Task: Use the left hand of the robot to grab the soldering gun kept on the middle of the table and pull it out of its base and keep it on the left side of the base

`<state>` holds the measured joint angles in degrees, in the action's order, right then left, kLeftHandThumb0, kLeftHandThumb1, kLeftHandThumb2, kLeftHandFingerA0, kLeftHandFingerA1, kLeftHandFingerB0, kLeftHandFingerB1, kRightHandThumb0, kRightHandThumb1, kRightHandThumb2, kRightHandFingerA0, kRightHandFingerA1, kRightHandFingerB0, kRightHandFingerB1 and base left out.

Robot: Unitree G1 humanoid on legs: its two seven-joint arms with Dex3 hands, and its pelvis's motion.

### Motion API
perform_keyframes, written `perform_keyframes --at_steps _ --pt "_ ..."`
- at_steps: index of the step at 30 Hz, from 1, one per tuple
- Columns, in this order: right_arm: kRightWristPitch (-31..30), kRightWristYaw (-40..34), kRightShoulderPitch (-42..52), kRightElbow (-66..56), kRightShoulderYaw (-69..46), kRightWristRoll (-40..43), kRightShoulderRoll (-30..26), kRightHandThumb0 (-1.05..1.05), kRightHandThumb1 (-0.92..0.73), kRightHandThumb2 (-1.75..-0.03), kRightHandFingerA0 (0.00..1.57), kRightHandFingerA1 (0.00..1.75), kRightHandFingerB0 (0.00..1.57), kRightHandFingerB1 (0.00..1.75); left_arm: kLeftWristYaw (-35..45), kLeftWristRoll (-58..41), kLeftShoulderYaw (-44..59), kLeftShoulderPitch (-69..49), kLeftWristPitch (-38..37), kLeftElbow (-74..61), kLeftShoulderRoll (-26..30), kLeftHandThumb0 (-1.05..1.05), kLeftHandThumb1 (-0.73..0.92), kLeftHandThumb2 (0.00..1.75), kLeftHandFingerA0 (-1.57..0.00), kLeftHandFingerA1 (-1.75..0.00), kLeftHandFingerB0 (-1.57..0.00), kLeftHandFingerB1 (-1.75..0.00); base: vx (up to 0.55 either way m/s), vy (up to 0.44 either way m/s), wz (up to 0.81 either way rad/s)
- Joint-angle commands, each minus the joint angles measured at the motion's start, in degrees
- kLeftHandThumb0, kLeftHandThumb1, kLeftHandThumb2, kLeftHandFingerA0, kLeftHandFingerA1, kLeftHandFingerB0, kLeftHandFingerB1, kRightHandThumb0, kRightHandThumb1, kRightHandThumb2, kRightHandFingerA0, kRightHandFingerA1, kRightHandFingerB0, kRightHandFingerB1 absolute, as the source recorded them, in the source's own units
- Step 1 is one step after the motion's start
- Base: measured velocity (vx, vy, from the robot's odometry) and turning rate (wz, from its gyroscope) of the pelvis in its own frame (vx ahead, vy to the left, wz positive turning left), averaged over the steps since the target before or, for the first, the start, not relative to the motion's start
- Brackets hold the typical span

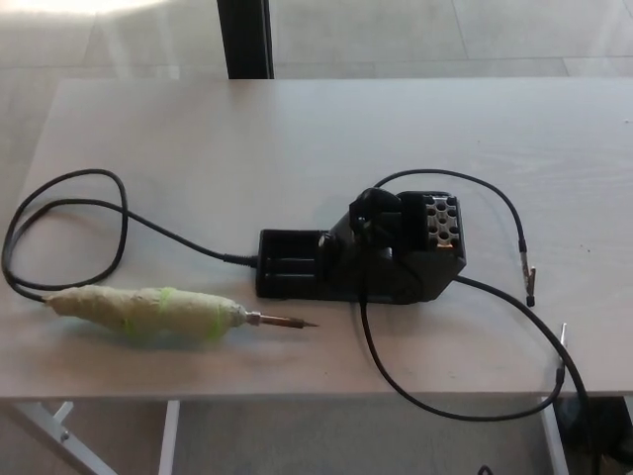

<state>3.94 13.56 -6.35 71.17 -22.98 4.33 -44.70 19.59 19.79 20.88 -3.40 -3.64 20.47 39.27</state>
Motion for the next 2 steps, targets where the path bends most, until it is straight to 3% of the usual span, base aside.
perform_keyframes --at_steps 1,2 --pt "1.23 -0.36 2.3 0.45 -1.01 1.63 0.41 -1.05 -0.25 -1.17 0.68 0.65 0.4 0.36 -13.58 -24.05 24.97 -11.04 16.75 32.18 -16.98 -0.36 0.72 0.6 -0.73 -0.67 -0.6 -0.58 0.0 0.0 0.0" --pt "1.23 -0.36 2.3 0.45 -1.01 1.63 0.41 -1.05 -0.25 -1.17 0.68 0.65 0.4 0.36 -13.58 -24.05 24.97 -11.04 16.75 32.18 -16.98 -0.36 0.72 0.6 -0.73 -0.67 -0.6 -0.58 0.0 0.0 0.0"
